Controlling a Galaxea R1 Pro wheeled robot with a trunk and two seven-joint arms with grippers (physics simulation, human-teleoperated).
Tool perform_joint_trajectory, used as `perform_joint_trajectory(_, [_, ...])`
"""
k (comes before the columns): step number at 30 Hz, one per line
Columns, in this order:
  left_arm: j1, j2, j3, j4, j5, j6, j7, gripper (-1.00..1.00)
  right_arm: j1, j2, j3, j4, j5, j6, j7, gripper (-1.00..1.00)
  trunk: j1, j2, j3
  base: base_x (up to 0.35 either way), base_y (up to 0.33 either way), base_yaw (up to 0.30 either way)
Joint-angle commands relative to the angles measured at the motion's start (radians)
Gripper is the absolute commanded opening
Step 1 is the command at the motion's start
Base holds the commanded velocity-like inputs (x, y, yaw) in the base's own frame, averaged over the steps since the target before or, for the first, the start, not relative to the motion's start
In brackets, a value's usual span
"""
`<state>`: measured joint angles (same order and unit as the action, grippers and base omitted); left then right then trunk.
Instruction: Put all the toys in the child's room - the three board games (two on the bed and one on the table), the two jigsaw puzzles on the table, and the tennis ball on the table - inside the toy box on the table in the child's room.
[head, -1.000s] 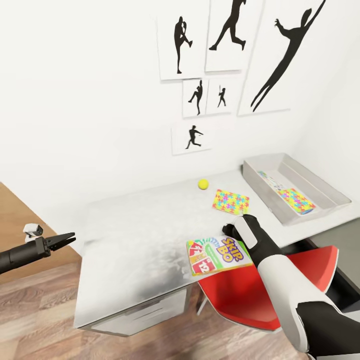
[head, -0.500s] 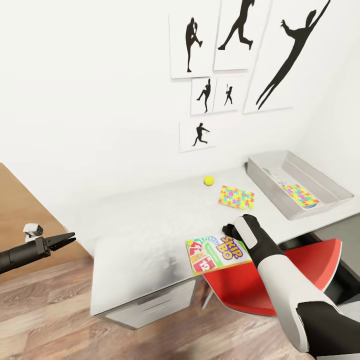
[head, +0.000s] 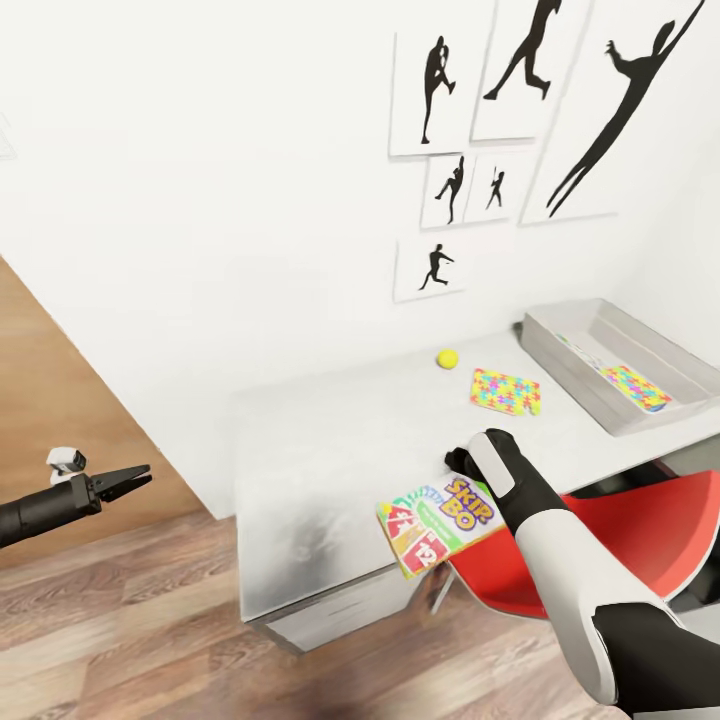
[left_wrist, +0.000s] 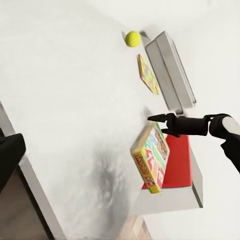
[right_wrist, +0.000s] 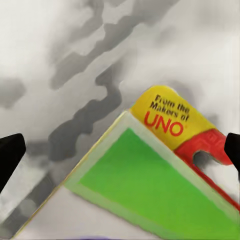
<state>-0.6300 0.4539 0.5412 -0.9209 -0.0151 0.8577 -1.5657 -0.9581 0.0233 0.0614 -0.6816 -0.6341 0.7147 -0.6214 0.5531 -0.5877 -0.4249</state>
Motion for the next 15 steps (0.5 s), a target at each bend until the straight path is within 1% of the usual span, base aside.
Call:
perform_joint_trajectory(1, [-0.001,0.0,0.0,0.0,-0.002,0.011,-0.005,1.0,-0.001,0.0,0.003,-0.001,-0.015,0.0,-0.01,1.0,0.0,-0.001,-0.001,0.0,0.287,0.0])
perform_joint_trajectory(3, [-0.001,0.0,0.0,0.0,-0.002,0.011,-0.005,1.0,-0.001,0.0,0.003,-0.001,-0.015,0.0,-0.01,1.0,0.0,-0.001,-0.001,0.0,0.265,0.0])
perform_joint_trajectory(5, [-0.001,0.0,0.0,0.0,-0.002,0.011,-0.005,1.0,-0.001,0.0,0.003,-0.001,-0.015,0.0,-0.011,1.0,0.0,-0.001,-0.001,0.0,0.143,0.0])
perform_joint_trajectory(15, [0.0,0.0,0.001,0.0,-0.002,0.011,-0.005,1.0,-0.001,0.0,0.003,-0.001,-0.015,-0.001,-0.01,1.0,0.0,-0.001,-0.001,0.0,0.027,0.0])
